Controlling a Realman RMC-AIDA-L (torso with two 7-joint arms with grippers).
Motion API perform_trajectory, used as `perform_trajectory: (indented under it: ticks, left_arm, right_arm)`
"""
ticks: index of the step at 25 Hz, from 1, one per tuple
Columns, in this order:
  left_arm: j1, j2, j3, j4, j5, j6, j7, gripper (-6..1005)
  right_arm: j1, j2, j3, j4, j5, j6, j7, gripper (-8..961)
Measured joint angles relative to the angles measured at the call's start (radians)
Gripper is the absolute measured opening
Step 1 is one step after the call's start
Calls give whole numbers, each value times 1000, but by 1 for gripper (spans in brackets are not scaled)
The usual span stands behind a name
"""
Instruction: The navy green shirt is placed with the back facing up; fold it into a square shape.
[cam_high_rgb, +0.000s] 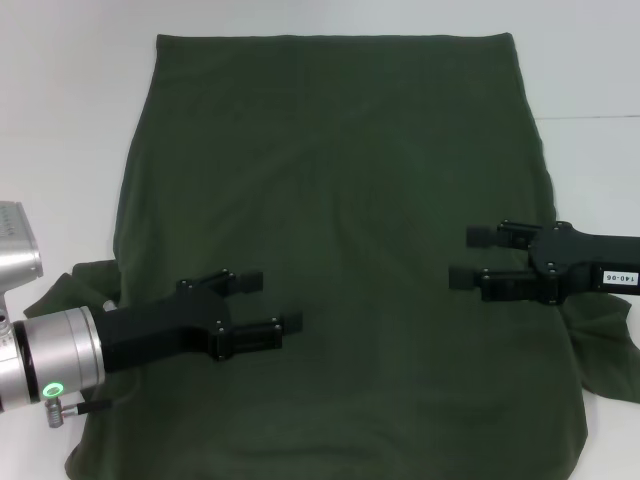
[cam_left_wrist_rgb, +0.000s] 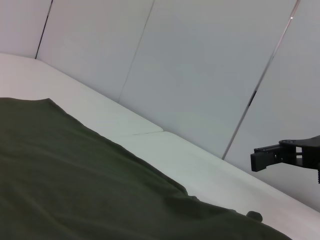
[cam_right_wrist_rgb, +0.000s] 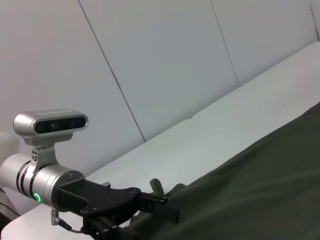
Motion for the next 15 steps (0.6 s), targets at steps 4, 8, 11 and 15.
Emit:
perform_trajectory:
  ticks: [4, 8, 11, 15]
  left_arm:
    - [0, 0, 0, 0, 0, 0, 0, 933]
    - [0, 0, 0, 0, -1, 0, 0, 933]
    - [0, 0, 0, 0, -2, 0, 1, 933]
    - [0, 0, -7, 0, -11, -2, 3, 933]
  right_arm:
    - [1, 0, 0, 0, 1, -1, 0, 926]
    - [1, 0, -1, 0, 1, -1, 0, 925]
    - [1, 0, 0, 0, 2, -1, 0, 925]
    - [1, 2, 4, 0, 5, -1, 0, 924]
